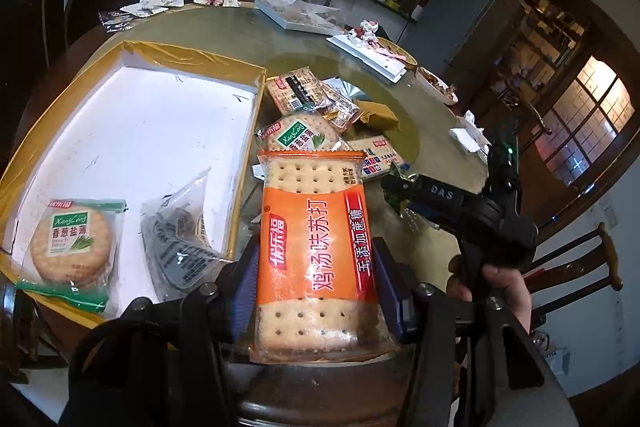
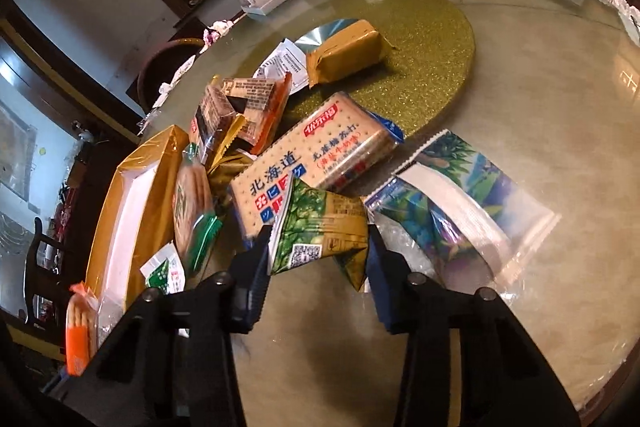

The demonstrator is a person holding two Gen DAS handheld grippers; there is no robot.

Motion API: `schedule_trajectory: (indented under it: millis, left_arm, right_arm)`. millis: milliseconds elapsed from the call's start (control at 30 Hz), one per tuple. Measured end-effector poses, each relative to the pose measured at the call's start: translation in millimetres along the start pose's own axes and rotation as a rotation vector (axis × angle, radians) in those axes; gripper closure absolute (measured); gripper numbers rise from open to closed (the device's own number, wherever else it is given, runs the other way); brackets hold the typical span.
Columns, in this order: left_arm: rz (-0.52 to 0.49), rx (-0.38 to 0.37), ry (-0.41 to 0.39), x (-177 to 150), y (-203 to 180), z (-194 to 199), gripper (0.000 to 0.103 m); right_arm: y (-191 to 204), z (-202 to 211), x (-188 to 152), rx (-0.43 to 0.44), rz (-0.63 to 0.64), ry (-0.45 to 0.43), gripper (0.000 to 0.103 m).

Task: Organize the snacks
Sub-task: 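Carry the orange cracker pack into the box with left gripper while right carries a green bag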

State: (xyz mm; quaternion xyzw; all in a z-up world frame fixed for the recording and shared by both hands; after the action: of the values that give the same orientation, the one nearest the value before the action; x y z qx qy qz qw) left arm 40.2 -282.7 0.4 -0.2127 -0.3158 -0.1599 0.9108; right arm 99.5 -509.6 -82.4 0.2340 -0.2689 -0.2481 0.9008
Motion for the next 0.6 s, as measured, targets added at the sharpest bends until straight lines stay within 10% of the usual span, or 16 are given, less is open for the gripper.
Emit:
schedule_trajectory:
  millis: [600]
  left_arm:
    - [0.146,0.122,-0.163,27,81,58,0.051]
  right_arm:
    - [117,65,-71,0.255,0.333,-0.044,0.059]
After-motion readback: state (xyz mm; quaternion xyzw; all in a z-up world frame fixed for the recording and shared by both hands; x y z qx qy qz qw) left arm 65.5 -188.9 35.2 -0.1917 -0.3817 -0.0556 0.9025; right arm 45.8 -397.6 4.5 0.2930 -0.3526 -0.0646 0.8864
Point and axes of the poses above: each gripper's, at about its wrist camera, not at the fingertips, and z roughly against the way its jaws point, y to its left, x to its top, the point moved 5 cm from there along -z, roughly the way its jaws point, and after that the axes turned 10 degrees about -z, right-handed, at the moved point
